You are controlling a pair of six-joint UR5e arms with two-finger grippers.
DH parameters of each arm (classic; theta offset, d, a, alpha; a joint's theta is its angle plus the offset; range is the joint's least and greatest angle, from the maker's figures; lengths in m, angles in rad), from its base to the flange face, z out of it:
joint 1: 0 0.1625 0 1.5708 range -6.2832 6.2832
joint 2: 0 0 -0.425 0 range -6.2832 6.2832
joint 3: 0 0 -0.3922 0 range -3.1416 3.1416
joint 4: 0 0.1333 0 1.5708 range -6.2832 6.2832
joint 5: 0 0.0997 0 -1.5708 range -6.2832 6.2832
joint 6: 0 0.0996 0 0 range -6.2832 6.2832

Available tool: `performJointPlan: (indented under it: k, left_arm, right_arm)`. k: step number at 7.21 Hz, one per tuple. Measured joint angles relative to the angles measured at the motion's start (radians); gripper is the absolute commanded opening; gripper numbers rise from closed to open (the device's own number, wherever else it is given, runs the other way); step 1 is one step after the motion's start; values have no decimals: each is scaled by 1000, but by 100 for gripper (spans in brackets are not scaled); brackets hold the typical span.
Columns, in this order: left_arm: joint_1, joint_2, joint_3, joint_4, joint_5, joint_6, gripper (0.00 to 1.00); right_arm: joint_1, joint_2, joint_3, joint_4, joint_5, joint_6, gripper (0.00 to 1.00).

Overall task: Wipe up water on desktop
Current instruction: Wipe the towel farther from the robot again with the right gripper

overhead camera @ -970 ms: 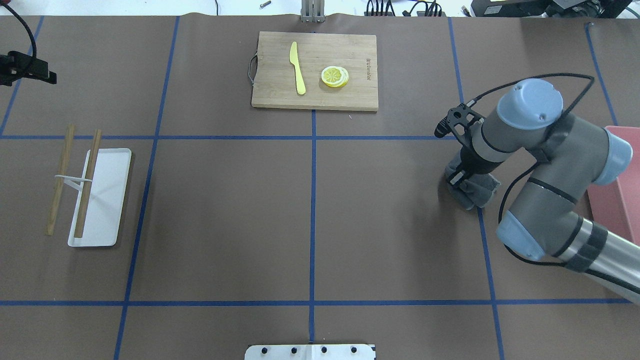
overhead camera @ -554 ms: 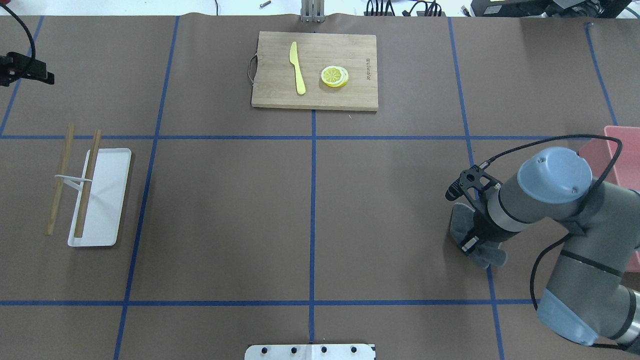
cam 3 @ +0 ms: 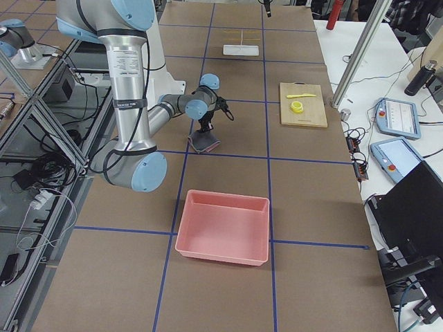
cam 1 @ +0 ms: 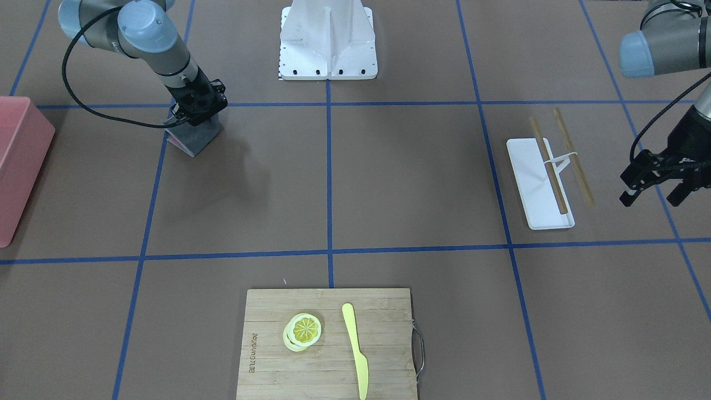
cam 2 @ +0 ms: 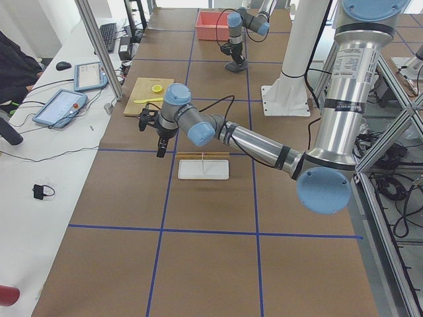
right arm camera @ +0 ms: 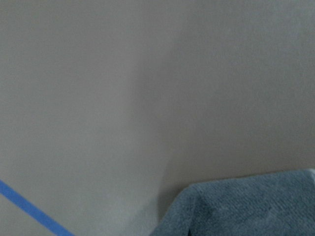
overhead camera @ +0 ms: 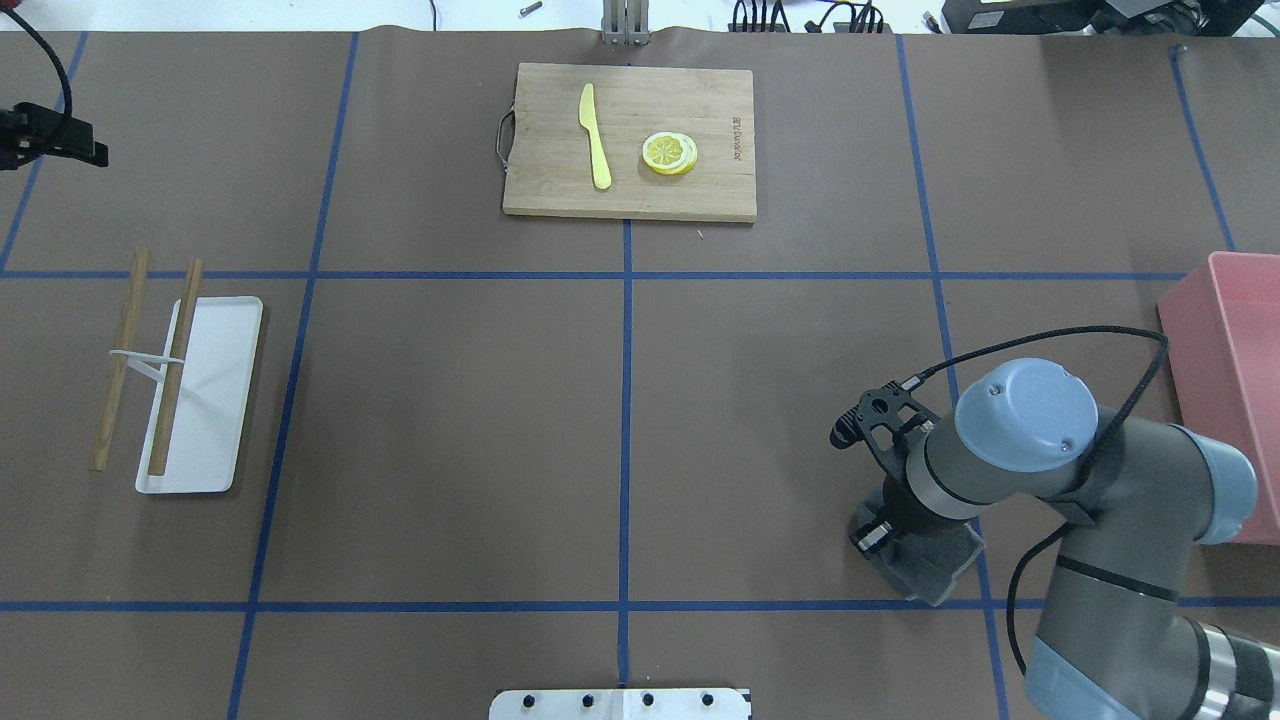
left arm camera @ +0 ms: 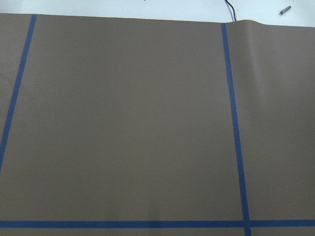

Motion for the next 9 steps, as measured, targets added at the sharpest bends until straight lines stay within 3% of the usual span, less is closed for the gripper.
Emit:
performJointPlan:
  k: [2, 5, 9]
  left_arm:
    - [0, -6, 7, 0, 0, 1, 98]
    - [1, -11, 9, 0, 0, -4, 98]
    - [2, -9, 10, -1, 0, -7, 98]
  right_arm:
    - [113, 131, -151, -3, 23, -17, 0]
    - [257, 206, -310, 3, 51, -139, 0]
    - [360, 271, -393, 31, 30, -165, 0]
